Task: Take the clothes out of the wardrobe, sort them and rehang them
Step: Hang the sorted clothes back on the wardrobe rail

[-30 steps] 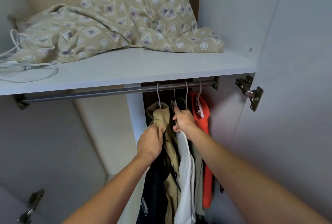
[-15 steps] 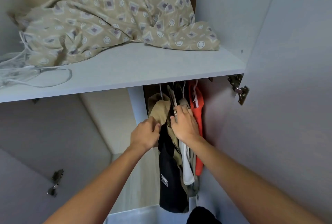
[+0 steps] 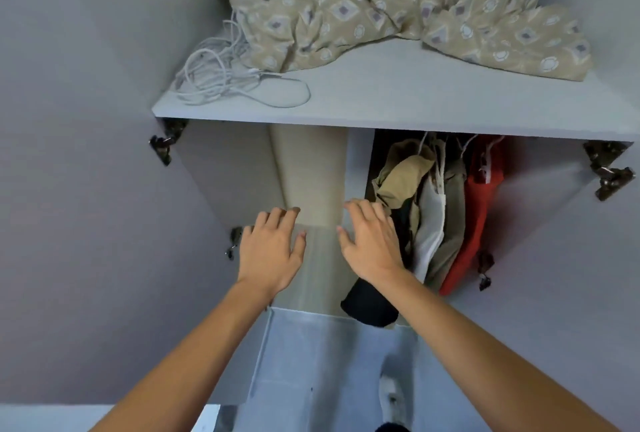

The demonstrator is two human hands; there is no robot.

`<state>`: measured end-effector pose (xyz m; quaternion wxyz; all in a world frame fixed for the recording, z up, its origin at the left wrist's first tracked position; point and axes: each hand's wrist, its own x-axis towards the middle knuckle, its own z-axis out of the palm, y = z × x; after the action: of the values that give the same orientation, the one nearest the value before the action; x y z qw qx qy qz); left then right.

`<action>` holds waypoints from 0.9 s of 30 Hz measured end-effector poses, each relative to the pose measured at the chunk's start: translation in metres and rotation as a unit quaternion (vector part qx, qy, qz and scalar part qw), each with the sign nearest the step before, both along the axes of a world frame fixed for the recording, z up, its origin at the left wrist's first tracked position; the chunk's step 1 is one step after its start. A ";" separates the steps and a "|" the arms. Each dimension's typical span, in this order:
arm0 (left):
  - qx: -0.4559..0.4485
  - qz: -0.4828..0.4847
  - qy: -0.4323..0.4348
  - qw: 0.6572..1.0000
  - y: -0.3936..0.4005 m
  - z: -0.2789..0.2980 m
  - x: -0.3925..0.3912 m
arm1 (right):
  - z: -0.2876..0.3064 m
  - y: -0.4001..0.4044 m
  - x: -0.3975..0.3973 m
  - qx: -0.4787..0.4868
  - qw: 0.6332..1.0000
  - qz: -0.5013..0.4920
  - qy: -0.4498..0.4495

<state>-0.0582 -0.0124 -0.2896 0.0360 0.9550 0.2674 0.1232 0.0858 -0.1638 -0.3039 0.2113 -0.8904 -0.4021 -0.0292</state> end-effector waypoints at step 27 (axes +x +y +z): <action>-0.002 0.707 -0.046 0.705 -0.196 0.016 -0.458 | 0.004 0.085 -0.424 0.004 0.709 0.694 0.120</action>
<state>-0.5165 -0.2086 -0.2740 -0.0480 0.4789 0.8626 0.1556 -0.3377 -0.0785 -0.3002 0.2222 -0.3550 -0.8780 0.2316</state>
